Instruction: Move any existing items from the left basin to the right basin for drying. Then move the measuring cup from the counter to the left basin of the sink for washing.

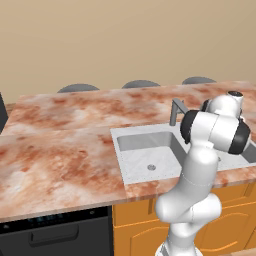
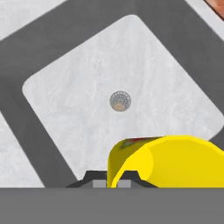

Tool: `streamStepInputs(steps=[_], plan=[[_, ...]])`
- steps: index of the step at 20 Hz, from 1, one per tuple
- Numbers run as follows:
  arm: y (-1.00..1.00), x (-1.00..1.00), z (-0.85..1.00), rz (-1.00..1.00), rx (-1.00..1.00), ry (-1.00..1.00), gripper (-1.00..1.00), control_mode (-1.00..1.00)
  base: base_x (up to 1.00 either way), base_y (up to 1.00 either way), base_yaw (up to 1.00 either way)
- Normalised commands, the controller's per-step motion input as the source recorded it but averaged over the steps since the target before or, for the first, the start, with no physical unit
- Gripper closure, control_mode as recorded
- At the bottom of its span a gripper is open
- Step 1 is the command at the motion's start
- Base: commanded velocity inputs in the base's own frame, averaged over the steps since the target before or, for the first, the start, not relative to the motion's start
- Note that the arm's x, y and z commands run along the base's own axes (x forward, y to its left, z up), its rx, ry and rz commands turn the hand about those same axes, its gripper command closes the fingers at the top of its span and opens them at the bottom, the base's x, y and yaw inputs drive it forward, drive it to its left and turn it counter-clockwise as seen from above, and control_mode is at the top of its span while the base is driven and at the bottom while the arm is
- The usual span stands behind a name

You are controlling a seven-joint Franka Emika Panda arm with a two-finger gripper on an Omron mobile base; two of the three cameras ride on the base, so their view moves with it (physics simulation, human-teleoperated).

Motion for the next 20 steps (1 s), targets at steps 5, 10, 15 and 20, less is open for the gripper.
streamStepInputs(steps=[5, 10, 15, 20], plan=[[-0.07, 0.0, -0.17, -0.04, 0.03, -0.05, 1.0, -1.0, 0.0, 0.0, 0.0], [-0.02, 0.0, -0.26, -0.02, 0.01, -0.03, 1.0, -1.0, 0.0, 0.0, 0.0], [0.0, 0.0, -0.29, -0.01, 0.0, 0.0, 1.0, -1.0, 0.0, 0.0, 0.0], [0.0, 0.0, -0.28, 0.0, 0.0, 0.0, 1.0, -1.0, 0.0, 0.0, 0.0]])
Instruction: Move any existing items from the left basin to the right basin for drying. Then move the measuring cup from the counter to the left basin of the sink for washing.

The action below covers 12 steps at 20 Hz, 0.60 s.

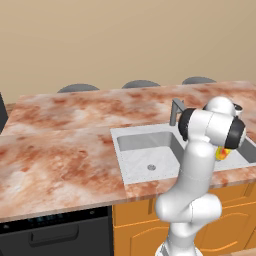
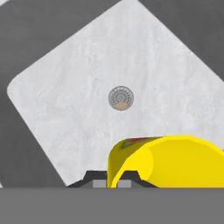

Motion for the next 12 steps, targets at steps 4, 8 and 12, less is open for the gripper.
streamStepInputs(steps=[4, 8, 12], plan=[[0.0, 0.0, -0.31, 0.0, 0.0, 0.0, 1.0, -1.0, 0.0, 0.0, 0.0], [0.0, 0.0, -0.32, 0.0, 0.0, 0.0, 1.0, -1.0, 0.0, 0.0, 0.0], [0.0, 0.0, -0.27, 0.0, 0.0, 0.0, 1.0, -1.0, 0.0, 0.0, 0.0]])
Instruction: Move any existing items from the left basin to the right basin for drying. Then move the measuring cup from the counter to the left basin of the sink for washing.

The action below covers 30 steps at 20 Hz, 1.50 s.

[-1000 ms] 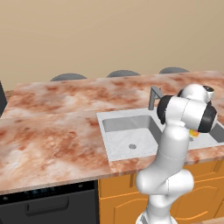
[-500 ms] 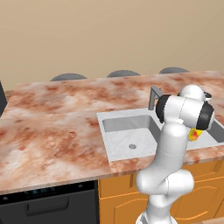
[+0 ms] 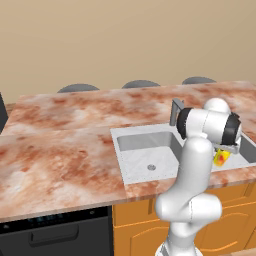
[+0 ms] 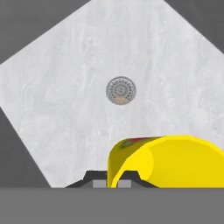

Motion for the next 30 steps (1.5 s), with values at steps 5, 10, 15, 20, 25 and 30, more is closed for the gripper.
streamStepInputs(steps=[5, 10, 15, 20, 25, 30], plan=[[0.0, 0.0, -0.21, 0.0, 0.0, 0.0, 1.0, -1.0, 0.0, 0.0, 0.0], [0.0, 0.0, -0.16, 0.0, 0.0, 0.0, 1.0, -1.0, 0.0, 0.0, 0.0], [0.0, 0.0, -0.16, 0.0, 0.0, 0.0, 1.0, -1.0, 0.0, 0.0, 0.0], [0.0, 0.0, -0.16, 0.0, 0.0, 0.0, 1.0, -1.0, 0.0, 0.0, 0.0], [0.0, 0.0, -0.09, 0.01, 0.0, 0.0, 1.0, -1.0, 0.0, 0.0, 0.0], [0.0, 0.02, -0.09, 0.01, 0.0, 0.0, 1.0, -1.0, 0.0, 0.0, 0.0]])
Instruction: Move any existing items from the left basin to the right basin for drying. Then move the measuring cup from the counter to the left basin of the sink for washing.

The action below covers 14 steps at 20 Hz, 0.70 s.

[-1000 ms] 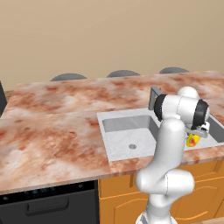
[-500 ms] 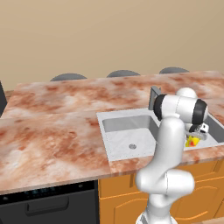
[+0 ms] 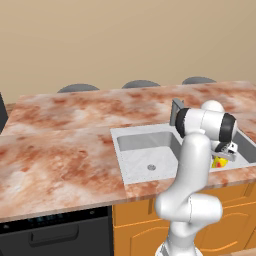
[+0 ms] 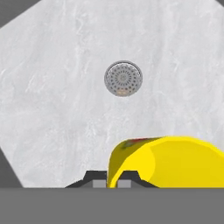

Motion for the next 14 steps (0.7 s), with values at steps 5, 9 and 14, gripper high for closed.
streamStepInputs(steps=[5, 9, 14], plan=[[0.05, 0.06, -0.12, 0.02, 0.0, 0.0, 1.0, -1.0, 0.0, 0.0, 0.0], [0.07, 0.07, -0.13, 0.01, 0.0, 0.0, 1.0, -1.0, 0.0, 0.0, 0.0], [0.01, 0.01, -0.1, 0.01, 0.01, 0.0, -1.0, -1.0, 0.0, 0.0, 0.0]])
